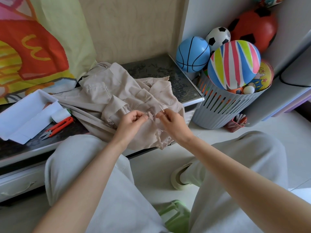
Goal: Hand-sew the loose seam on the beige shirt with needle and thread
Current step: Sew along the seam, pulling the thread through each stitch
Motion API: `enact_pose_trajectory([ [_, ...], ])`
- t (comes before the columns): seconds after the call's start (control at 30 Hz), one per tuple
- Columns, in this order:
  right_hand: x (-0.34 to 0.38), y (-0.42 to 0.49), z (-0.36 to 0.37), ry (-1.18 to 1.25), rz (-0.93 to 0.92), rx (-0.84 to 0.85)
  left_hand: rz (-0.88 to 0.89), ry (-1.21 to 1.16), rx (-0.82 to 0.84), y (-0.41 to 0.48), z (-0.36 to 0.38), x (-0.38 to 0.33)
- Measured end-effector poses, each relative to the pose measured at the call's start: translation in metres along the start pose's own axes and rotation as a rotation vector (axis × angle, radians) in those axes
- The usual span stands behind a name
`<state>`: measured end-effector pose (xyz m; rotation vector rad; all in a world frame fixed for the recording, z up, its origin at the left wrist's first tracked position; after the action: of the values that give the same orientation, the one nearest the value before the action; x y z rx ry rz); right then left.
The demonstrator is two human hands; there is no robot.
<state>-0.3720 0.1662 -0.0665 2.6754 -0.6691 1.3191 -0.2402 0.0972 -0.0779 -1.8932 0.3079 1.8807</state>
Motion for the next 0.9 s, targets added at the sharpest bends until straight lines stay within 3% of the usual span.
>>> enact_pose_trajectory([
  [0.27, -0.041, -0.022, -0.009, -0.043, 0.157, 0.007, -0.028, -0.071, -0.092, 0.001, -0.004, 0.001],
  [0.47, -0.041, -0.02, -0.008, -0.114, 0.054, -0.043, 0.043, -0.037, -0.091, 0.0, -0.004, -0.001],
  [0.77, -0.002, -0.024, 0.0, 0.009, -0.164, -0.096, -0.046, -0.073, -0.102, -0.005, -0.002, -0.006],
  [0.9, 0.004, -0.023, 0.004, -0.051, -0.146, -0.054, -0.042, -0.052, -0.079, -0.006, -0.001, -0.008],
])
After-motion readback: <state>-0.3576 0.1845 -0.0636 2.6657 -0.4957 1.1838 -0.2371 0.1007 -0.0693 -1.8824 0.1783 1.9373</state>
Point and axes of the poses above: each hand's wrist, its own y-axis towards the middle knuckle, its own z-axis out of the palm, x = y × z, the point moved 3 cm from there along y, towards the middle knuckle, and after that the axes turned 9 degrees about -y, right-handed, at the moved point
